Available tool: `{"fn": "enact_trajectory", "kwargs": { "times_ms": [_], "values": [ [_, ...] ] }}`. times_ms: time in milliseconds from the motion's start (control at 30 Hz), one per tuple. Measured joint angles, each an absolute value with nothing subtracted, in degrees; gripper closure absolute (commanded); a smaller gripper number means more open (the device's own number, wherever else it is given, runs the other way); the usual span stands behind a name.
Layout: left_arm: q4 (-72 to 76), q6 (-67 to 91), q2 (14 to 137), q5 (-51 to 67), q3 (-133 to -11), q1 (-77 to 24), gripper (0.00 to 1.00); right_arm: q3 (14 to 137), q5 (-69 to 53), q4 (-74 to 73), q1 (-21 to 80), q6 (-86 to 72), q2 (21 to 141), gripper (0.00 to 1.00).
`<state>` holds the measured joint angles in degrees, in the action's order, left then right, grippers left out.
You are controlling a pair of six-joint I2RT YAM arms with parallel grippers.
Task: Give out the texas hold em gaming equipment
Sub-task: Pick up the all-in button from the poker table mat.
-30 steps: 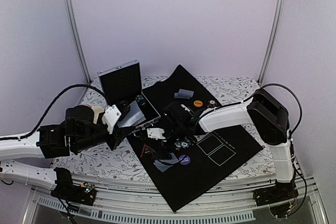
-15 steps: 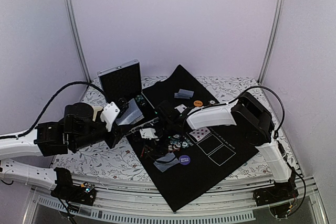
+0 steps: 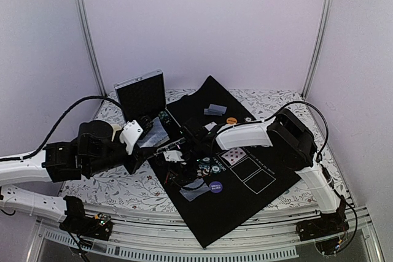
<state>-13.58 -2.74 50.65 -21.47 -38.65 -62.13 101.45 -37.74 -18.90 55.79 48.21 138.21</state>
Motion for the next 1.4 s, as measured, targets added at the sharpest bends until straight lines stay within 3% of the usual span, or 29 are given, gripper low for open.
{"fn": "enact_trajectory", "kwargs": {
  "times_ms": [100,333,433,633,1400],
  "values": [
    [-13.7,-2.7,50.7,-21.4,-38.7,-62.1,0.65,101.5,-37.7,-19.4,55.7,47.3,138.2,0.25],
    [-13.7,-2.7,50.7,-21.2,-38.7,-62.1,0.65,101.6,-37.4,-19.9,55.7,46.1,138.2,0.26],
    [-13.7,-2.7,50.7,-21.1,-38.7,-62.1,0.65,101.6,-37.2,-19.8,55.7,45.7,138.2,0.35],
    [-13.7,-2.8,50.7,-21.0,-38.7,-62.1,0.65,101.6,-36.9,-19.6,55.7,44.7,138.2,0.42],
    [-13.6,-2.7,51.5,-20.1,-38.7,-62.0,0.65,92.2,-33.3,-13.9,55.7,43.9,126.1,0.47]
  ]
}}
